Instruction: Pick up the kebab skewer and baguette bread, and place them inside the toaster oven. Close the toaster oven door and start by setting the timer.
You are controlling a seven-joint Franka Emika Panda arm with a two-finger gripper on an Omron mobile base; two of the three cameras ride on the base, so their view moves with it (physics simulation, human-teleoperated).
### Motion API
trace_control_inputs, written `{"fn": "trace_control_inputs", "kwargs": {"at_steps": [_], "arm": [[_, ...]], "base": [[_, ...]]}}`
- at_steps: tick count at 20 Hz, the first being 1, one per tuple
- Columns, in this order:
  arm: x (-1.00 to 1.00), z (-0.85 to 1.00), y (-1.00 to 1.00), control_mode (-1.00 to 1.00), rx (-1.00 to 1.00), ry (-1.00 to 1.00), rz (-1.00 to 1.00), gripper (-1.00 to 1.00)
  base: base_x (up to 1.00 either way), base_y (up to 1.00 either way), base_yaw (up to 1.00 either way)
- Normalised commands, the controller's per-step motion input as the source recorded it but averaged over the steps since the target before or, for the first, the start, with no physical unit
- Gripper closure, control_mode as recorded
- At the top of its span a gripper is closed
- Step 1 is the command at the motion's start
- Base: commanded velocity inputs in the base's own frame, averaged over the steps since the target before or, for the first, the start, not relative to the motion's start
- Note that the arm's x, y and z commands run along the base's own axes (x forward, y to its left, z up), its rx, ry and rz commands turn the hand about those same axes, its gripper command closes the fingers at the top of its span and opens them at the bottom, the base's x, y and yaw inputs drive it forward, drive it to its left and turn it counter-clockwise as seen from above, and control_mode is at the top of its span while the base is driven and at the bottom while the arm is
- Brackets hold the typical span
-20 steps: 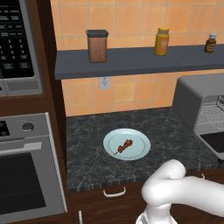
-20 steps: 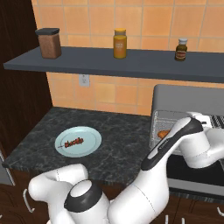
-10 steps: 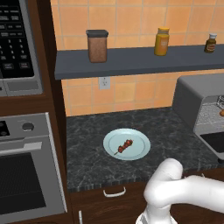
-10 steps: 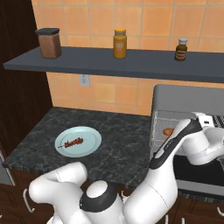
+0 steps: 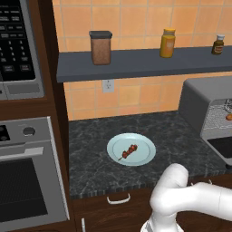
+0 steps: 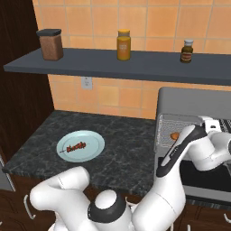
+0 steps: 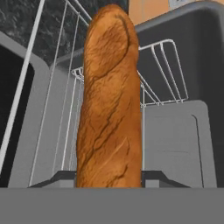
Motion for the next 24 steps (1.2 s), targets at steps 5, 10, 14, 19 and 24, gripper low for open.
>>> {"fn": "trace_control_inputs", "kwargs": {"at_steps": [5, 10, 14, 19, 24], "arm": [[0.00, 0.37, -0.07, -1.00, -0.02, 0.02, 0.00, 1.00], [0.06, 0.16, 0.23, -1.00, -0.06, 0.13, 0.09, 1.00], [0.11, 0.00, 0.25, -1.00, -0.07, 0.14, 0.11, 1.00], [0.41, -0.07, -0.01, -1.00, 0.00, 0.04, 0.01, 1.00], [0.38, -0.42, -0.06, -1.00, 0.00, 0.00, 0.00, 1.00]], "base": [[0.00, 0.00, 0.00], [0.00, 0.00, 0.00], [0.00, 0.00, 0.00], [0.00, 0.00, 0.00], [0.00, 0.00, 0.00]]}}
